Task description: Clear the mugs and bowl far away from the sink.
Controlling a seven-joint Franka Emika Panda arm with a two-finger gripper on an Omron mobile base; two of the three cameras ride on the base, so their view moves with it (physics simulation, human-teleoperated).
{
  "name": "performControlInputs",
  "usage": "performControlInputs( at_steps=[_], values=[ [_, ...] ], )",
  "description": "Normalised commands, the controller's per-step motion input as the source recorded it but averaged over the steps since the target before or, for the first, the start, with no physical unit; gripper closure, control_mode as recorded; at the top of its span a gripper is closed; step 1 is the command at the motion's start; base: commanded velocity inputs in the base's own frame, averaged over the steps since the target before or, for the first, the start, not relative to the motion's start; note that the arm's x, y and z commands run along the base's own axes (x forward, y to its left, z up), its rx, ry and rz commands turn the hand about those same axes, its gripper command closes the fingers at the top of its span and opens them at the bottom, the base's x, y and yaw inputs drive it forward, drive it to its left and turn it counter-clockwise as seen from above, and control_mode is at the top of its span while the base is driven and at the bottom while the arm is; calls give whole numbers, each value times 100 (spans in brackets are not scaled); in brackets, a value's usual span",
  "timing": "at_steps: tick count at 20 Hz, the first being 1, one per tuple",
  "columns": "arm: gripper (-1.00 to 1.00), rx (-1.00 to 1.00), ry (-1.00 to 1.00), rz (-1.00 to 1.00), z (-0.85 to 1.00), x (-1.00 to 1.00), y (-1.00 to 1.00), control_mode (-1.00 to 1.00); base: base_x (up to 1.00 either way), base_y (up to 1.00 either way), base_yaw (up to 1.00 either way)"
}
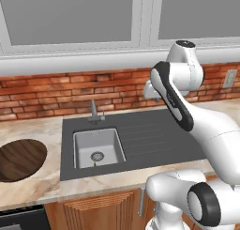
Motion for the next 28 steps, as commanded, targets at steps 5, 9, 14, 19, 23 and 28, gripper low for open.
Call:
performControlInputs(
  at_steps=[5, 9, 14, 19, 23, 28],
  values=[
    [-100, 0, 0, 0, 0, 0, 4, -100, 0, 0, 0],
    [-100, 0, 0, 0, -1, -1, 11, -100, 0, 0, 0],
    [-100, 0, 0, 0, -11, -4, 15, -100, 0, 0, 0],
    [-100, 9, 0, 2, -30, -1, 22, -100, 0, 0, 0],
    [-100, 16, 0, 4, -37, -4, 43, -100, 0, 0, 0],
    [-100, 17, 0, 2, -33, 0, 71, -100, 0, 0, 0]
  ],
)
